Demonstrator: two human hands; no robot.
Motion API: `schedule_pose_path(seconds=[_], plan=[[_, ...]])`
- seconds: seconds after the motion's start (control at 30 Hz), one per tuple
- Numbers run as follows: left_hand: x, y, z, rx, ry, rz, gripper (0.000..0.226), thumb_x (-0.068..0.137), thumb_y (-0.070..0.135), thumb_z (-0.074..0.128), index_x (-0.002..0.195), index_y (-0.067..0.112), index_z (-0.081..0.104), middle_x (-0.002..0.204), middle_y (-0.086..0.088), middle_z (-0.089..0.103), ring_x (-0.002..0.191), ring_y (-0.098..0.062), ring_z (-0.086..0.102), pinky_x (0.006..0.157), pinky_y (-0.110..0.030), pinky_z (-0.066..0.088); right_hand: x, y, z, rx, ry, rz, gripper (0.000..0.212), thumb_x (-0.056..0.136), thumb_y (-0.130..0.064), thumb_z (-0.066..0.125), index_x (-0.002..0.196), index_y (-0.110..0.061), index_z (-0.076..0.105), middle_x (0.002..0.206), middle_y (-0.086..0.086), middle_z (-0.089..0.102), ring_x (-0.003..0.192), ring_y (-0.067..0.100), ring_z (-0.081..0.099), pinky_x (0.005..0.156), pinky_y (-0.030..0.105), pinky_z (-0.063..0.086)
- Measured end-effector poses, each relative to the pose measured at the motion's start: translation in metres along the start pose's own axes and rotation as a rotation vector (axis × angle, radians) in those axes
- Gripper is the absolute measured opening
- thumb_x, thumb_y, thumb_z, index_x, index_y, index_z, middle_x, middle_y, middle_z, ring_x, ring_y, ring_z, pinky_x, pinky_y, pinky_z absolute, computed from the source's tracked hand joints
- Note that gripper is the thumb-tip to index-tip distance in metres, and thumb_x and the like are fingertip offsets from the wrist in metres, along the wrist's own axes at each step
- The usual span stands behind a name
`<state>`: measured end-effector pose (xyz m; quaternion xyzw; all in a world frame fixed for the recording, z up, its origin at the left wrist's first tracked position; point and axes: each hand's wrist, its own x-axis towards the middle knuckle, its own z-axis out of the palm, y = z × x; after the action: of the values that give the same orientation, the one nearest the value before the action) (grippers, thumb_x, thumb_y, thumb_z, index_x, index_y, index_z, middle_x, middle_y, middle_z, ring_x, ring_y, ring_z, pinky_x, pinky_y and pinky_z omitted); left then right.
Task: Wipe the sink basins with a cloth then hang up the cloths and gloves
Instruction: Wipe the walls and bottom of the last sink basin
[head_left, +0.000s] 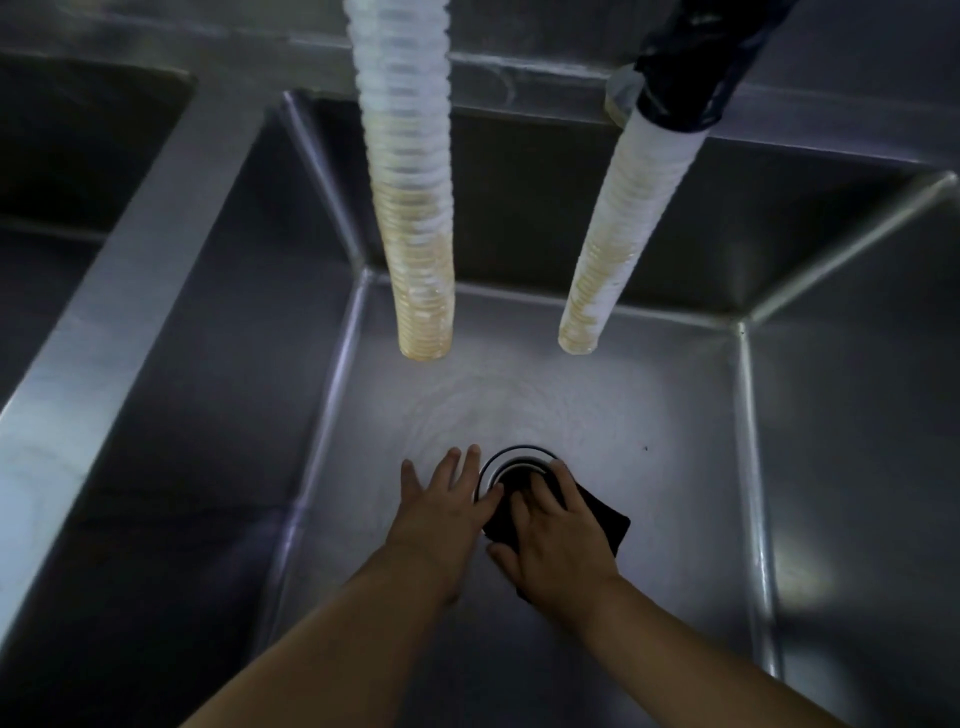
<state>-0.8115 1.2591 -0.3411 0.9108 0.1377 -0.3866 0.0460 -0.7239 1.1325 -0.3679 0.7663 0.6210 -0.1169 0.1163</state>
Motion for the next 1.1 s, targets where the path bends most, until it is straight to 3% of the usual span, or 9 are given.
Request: schedule_pose_path(seconds=[0.13,0.27,0.33,0.4,0.43,0.53,0.73,1.0,1.1], plan=[[0.000,0.000,-0.002,-0.005,0.007,0.001,0.128,0.063,0.034,0.084,0.148,0.032,-0.012,0.153,-0.013,-0.027,0.143,-0.033,-0.017,0.109,-0.067,0.006,0.002,-0.006,-0.002,-0.114,-0.032,-0.013,0.070,0.099,-0.050,0.010,0.147,0.000,0.017,0.141,0.020,0.043,0.138,0.039,0.019,0.101,0.052,-0.033],[-0.001,0.000,-0.002,-0.011,0.023,0.003,0.128,0.062,0.034,0.084,0.148,0.033,-0.010,0.154,-0.013,-0.025,0.143,-0.034,-0.015,0.109,-0.067,0.006,0.007,-0.010,0.000,-0.004,-0.003,0.011,0.063,0.100,-0.044,0.023,0.141,0.002,0.035,0.131,0.017,0.055,0.133,0.033,0.034,0.106,0.044,-0.027],[-0.002,0.000,-0.002,-0.007,0.026,0.000,0.127,0.062,0.034,0.084,0.148,0.033,-0.010,0.154,-0.013,-0.025,0.143,-0.034,-0.015,0.109,-0.067,0.005,0.006,-0.008,0.000,0.072,0.136,0.035,0.053,0.092,-0.043,0.052,0.121,0.001,0.060,0.106,0.011,0.070,0.112,0.025,0.057,0.116,0.043,0.002],[-0.002,0.000,-0.003,-0.006,0.013,-0.004,0.129,0.061,0.033,0.085,0.148,0.032,-0.010,0.154,-0.013,-0.026,0.143,-0.034,-0.015,0.109,-0.067,0.005,0.004,-0.005,0.004,0.180,0.302,0.071,0.039,0.069,-0.035,0.080,0.092,-0.004,0.074,0.072,0.003,0.071,0.078,0.018,0.067,0.104,0.040,0.039],[-0.002,0.000,-0.003,-0.007,0.007,-0.004,0.129,0.061,0.033,0.085,0.148,0.032,-0.010,0.154,-0.013,-0.026,0.143,-0.034,-0.015,0.109,-0.068,0.004,0.003,-0.004,0.007,0.270,0.343,0.083,0.036,0.063,-0.028,0.085,0.087,-0.004,0.075,0.067,0.003,0.069,0.072,0.018,0.066,0.099,0.040,0.045],[-0.001,0.001,-0.005,-0.013,0.004,-0.007,0.129,0.061,0.032,0.085,0.148,0.031,-0.010,0.154,-0.013,-0.025,0.143,-0.034,-0.015,0.109,-0.068,0.004,0.001,-0.002,0.017,0.376,0.387,0.097,0.030,0.066,-0.019,0.082,0.090,-0.005,0.073,0.075,0.003,0.070,0.077,0.018,0.066,0.102,0.037,0.043],[-0.001,0.001,-0.006,-0.008,0.004,-0.003,0.131,0.060,0.035,0.086,0.148,0.032,-0.010,0.154,-0.012,-0.024,0.143,-0.034,-0.014,0.109,-0.068,0.003,0.001,0.004,0.021,0.322,0.368,0.034,0.028,0.082,-0.029,0.063,0.099,-0.008,0.071,0.089,0.002,0.071,0.090,0.016,0.066,0.110,0.034,0.033],[-0.003,0.001,-0.002,-0.034,0.038,-0.023,0.132,0.063,0.035,0.083,0.146,0.030,-0.020,0.154,-0.011,-0.026,0.143,-0.032,-0.014,0.111,-0.065,0.001,-0.022,0.019,0.019,0.455,0.502,0.097,0.052,0.045,0.000,0.090,0.093,-0.004,0.072,0.094,0.009,0.071,0.096,0.022,0.063,0.103,0.028,0.037],[-0.004,0.001,-0.001,-0.046,0.057,-0.021,0.133,0.062,0.037,0.083,0.146,0.031,-0.020,0.154,-0.010,-0.026,0.144,-0.031,-0.014,0.111,-0.064,0.001,-0.052,0.034,0.023,0.403,0.446,0.013,0.055,0.053,-0.001,0.085,0.105,-0.003,0.070,0.112,0.012,0.067,0.113,0.023,0.052,0.111,0.036,0.026]])
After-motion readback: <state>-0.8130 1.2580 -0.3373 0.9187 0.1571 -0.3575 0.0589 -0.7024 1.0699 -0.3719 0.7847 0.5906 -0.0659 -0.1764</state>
